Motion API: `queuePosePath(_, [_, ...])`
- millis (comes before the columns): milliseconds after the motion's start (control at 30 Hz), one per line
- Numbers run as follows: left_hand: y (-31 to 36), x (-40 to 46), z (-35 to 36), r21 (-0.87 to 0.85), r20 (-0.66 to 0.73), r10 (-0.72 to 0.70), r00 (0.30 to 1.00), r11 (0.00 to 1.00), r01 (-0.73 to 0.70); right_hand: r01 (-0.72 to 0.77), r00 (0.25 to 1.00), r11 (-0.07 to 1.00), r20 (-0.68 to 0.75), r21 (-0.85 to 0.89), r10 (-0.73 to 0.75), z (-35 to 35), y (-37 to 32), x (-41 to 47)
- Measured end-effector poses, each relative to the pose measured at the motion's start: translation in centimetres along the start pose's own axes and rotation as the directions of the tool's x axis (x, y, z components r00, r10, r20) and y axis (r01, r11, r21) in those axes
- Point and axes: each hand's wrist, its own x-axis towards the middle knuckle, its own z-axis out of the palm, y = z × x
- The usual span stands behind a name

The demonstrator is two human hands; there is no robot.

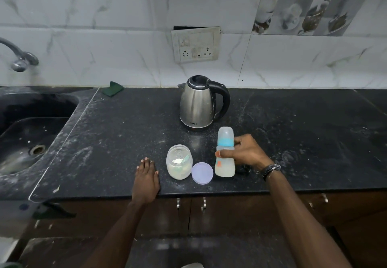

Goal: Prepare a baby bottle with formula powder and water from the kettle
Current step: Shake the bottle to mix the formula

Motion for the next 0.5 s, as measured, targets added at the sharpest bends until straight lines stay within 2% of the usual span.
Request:
queuePosePath(33, [0.03, 0.05, 0.04, 0.0, -0.001, -0.002, 1.0, 1.0, 0.002, 0.021, 1.0, 0.998, 0.013, 0.058, -0.022, 0.07, 0.14, 0.04])
queuePosePath(100, [-0.03, -0.03, 0.21, -0.002, 0.007, -0.009, 1.0, 1.0, 0.01, 0.041, 0.998, 0.985, -0.063, 0.167, -0.031, 0.25, 0.25, 0.23])
queuePosePath(167, [-0.05, -0.01, 0.18, -0.003, 0.007, -0.012, 1.0, 1.0, 0.012, 0.016, 0.995, 0.995, -0.103, 0.099, -0.006, 0.05, 0.22, 0.45])
queuePosePath(233, [-0.03, 0.1, 0.07, -0.004, 0.003, -0.005, 1.0, 1.0, 0.005, -0.01, 0.999, 0.999, -0.036, 0.036, 0.011, -0.06, 0.17, 0.14])
queuePosePath(267, [-0.02, 0.07, 0.07, -0.001, 0.002, -0.003, 1.0, 1.0, 0.003, 0.007, 1.0, 0.997, -0.01, 0.073, -0.007, -0.09, 0.35, 0.09])
queuePosePath(367, [-0.06, -0.03, 0.16, 0.001, 0.009, -0.008, 1.0, 1.0, 0.008, 0.042, 0.99, 0.983, -0.14, 0.178, -0.017, 0.0, 0.47, 0.31])
queuePosePath(400, [-0.06, -0.05, 0.13, 0.002, 0.005, -0.007, 1.0, 1.0, 0.007, 0.018, 0.989, 0.992, -0.148, 0.122, 0.0, -0.09, 0.49, 0.46])
queuePosePath(467, [-0.04, -0.01, 0.12, -0.002, -0.009, 0.0, 1.0, 1.0, 0.0, -0.032, 0.998, 0.999, -0.052, -0.013, 0.032, -0.12, 0.26, 0.06])
queuePosePath(500, [-0.02, -0.01, 0.12, -0.001, -0.011, 0.002, 1.0, 1.0, -0.002, -0.02, 1.0, 1.0, 0.004, 0.002, 0.02, -0.12, 0.34, -0.09])
